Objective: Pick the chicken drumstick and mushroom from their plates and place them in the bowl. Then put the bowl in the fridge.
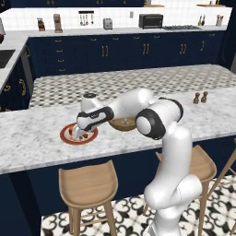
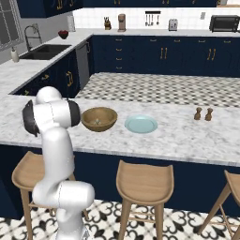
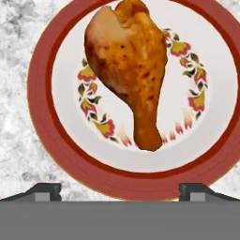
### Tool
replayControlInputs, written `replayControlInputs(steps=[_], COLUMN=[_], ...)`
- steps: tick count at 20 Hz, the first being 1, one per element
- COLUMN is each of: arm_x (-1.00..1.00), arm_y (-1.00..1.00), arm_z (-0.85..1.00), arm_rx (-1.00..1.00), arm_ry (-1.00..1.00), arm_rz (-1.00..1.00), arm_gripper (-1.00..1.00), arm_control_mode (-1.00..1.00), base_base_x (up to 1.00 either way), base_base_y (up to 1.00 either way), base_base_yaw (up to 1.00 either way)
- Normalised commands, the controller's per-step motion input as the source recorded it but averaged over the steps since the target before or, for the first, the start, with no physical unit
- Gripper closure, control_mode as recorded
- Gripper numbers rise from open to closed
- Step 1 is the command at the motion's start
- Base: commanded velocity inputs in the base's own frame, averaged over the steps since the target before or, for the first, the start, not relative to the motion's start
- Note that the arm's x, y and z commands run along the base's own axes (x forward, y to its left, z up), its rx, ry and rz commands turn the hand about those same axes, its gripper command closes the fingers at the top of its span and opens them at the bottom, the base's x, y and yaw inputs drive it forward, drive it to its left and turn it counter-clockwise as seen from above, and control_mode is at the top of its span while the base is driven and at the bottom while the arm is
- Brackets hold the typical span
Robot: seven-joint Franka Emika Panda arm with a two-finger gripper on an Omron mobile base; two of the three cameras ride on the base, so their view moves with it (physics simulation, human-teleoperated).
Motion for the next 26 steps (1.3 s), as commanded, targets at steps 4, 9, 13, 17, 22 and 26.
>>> replayControlInputs(steps=[4,9,13,17,22,26], arm_x=[0.06,0.14,0.23,0.19,0.19,0.07], arm_y=[0.06,0.07,0.06,0.02,0.16,0.14], arm_z=[-0.11,-0.09,-0.12,-0.09,-0.07,-0.16], arm_rx=[0.00,0.00,0.00,0.00,-0.02,0.00], arm_ry=[0.00,0.00,0.00,-0.02,-0.14,-0.08], arm_rz=[0.00,0.00,0.00,0.00,0.00,0.00], arm_gripper=[-1.00,-1.00,-1.00,-1.00,-1.00,-1.00], arm_control_mode=[-1.00,-1.00,-1.00,-1.00,-1.00,-1.00], base_base_x=[0.00,0.00,0.00,0.00,0.00,0.00], base_base_y=[0.00,0.00,0.00,0.00,0.00,0.00], base_base_yaw=[0.00,0.00,0.00,0.00,0.00,0.00])
